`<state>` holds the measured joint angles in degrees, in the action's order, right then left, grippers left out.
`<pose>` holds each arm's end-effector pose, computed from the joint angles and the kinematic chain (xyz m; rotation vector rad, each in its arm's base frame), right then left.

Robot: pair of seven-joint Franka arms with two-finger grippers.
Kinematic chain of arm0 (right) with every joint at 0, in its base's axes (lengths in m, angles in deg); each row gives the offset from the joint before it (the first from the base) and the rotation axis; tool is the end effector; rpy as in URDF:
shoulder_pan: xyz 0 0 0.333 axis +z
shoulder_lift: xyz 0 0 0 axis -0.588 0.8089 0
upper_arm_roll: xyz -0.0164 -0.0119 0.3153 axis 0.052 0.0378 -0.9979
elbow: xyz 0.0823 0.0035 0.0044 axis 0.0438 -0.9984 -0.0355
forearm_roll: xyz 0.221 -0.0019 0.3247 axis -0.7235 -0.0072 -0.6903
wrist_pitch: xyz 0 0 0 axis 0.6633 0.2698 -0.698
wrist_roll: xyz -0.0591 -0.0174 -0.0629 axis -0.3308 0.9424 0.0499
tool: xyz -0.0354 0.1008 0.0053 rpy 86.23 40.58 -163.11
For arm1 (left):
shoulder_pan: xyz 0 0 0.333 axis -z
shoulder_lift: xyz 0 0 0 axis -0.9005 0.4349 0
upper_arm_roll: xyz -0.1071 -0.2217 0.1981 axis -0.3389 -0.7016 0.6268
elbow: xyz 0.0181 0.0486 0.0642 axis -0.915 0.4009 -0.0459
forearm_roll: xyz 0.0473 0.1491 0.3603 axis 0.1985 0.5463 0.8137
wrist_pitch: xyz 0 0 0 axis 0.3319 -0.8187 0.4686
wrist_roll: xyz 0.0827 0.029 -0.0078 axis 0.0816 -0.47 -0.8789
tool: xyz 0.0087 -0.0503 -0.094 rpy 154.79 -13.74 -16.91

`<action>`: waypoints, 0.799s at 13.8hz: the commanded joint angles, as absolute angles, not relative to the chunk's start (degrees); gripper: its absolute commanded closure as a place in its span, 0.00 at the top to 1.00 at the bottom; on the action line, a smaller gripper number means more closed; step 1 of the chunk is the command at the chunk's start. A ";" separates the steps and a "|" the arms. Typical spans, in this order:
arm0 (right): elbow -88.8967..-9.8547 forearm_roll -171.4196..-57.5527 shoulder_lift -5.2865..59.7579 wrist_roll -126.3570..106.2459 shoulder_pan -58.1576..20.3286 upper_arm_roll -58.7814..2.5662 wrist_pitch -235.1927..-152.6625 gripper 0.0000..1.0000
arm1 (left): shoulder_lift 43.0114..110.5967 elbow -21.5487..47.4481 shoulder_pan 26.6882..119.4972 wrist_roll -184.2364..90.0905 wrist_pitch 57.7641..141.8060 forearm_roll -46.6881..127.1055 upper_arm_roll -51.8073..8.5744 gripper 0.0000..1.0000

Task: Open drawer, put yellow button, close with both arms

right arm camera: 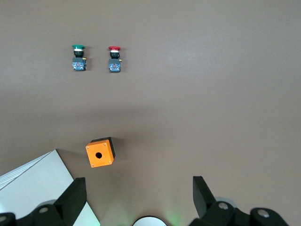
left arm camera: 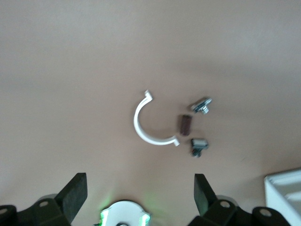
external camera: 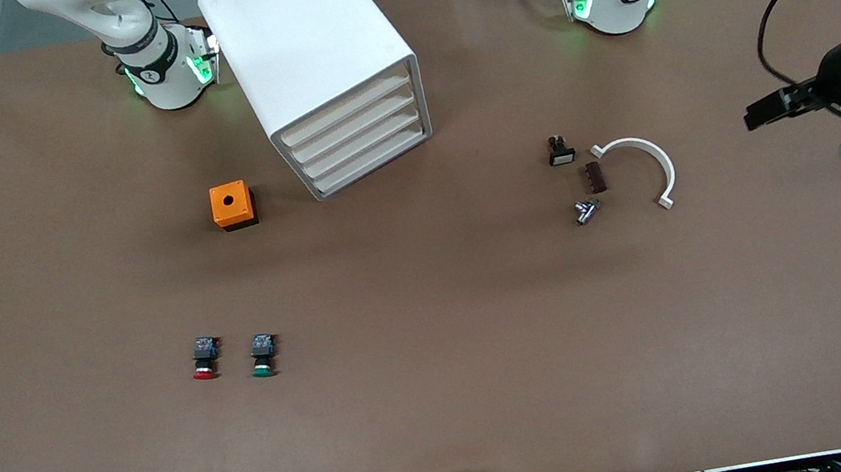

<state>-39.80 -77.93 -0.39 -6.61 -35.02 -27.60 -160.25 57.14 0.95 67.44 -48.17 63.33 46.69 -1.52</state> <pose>0.5150 -0.0462 0.6567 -3.1217 0.0900 0.0928 0.5645 -0.0197 0.5738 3.0940 0.1638 -0.3580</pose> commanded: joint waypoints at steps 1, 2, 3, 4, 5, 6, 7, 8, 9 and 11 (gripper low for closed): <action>-41.23 -76.67 -1.94 -6.69 -35.40 -27.84 -160.84 1.00 | 45.85 16.99 67.65 -44.50 70.83 47.44 -0.13 1.00; -41.23 -76.67 -1.94 -6.69 -35.40 -27.84 -160.92 1.00 | 42.34 22.08 67.47 -43.88 74.43 47.44 -0.04 1.00; -41.23 -76.67 -1.94 -6.69 -35.48 -27.67 -160.84 1.00 | 40.39 24.83 67.38 -43.79 76.56 47.44 -0.04 1.00; -41.23 -76.67 -2.03 -6.69 -35.49 -27.67 -160.84 1.00 | 40.02 24.95 67.30 -43.79 77.01 47.53 -0.04 1.00; -41.23 -76.67 -2.03 -6.69 -35.49 -27.58 -160.75 1.00 | 39.93 24.42 67.29 -43.79 77.36 47.53 -0.39 1.00; -41.23 -76.67 -2.03 -6.69 -35.49 -27.58 -160.75 1.00 | 40.02 22.77 67.38 -43.79 77.46 47.53 -0.56 1.00; -41.23 -76.67 -2.12 -6.69 -35.49 -27.67 -160.75 1.00 | 40.11 21.36 67.47 -43.79 77.46 47.53 -0.57 1.00; -41.32 -76.67 -2.38 -6.69 -35.49 -27.67 -160.84 1.00 | 40.37 19.52 67.56 -43.79 77.46 47.53 -0.57 1.00; -41.41 -76.76 -2.55 -6.69 -35.49 -27.67 -161.01 1.00 | 40.63 17.76 67.56 -43.79 77.46 47.53 -0.57 1.00; -41.41 -76.76 -2.64 -6.69 -35.40 -27.67 -162.15 1.00 | 40.90 14.94 67.91 -44.31 77.37 47.62 -0.65 1.00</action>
